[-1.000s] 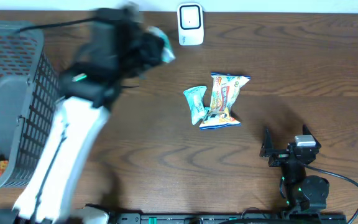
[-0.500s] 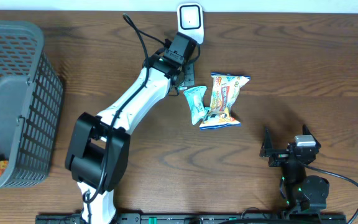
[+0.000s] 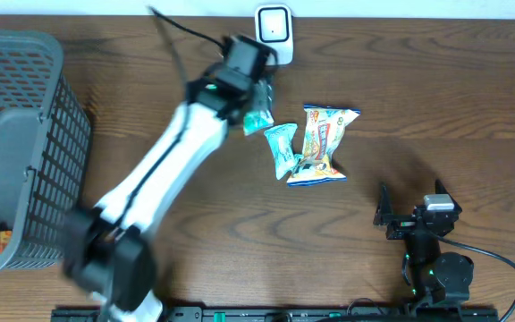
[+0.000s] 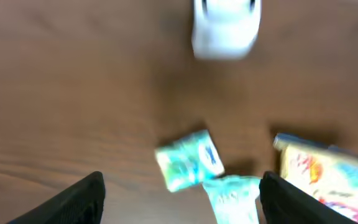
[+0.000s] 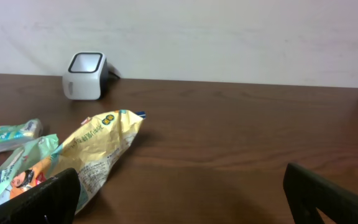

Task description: Scan the item barcode

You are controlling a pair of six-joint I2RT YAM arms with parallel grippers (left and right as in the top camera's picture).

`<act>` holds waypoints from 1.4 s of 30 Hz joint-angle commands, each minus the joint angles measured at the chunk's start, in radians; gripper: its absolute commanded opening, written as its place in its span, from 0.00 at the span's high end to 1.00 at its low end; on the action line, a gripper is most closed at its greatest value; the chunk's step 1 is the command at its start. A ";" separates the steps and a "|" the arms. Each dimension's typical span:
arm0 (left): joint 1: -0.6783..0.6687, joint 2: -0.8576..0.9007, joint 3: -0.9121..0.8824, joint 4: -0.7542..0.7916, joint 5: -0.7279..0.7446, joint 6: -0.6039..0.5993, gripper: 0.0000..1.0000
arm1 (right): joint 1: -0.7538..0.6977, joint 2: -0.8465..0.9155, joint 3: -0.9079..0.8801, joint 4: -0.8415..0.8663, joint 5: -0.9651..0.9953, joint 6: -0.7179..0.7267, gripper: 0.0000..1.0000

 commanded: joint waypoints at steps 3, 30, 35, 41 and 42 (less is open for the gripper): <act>0.208 -0.328 0.005 0.005 -0.269 0.053 0.14 | -0.007 -0.006 -0.002 -0.004 0.001 0.005 0.01; 1.246 -0.048 -0.061 -0.408 -0.282 -0.389 0.06 | -0.007 -0.006 -0.002 -0.004 0.001 0.006 0.01; 1.262 0.052 -0.062 -0.407 -0.281 -0.401 0.01 | -0.007 -0.006 -0.002 -0.004 0.001 0.005 0.01; 1.312 0.132 -0.063 -0.407 -0.270 -0.401 0.00 | -0.007 -0.006 -0.002 -0.004 0.001 0.005 0.01; 1.317 0.140 -0.063 -0.407 -0.270 -0.403 0.01 | -0.007 -0.006 -0.002 -0.004 0.001 0.006 0.01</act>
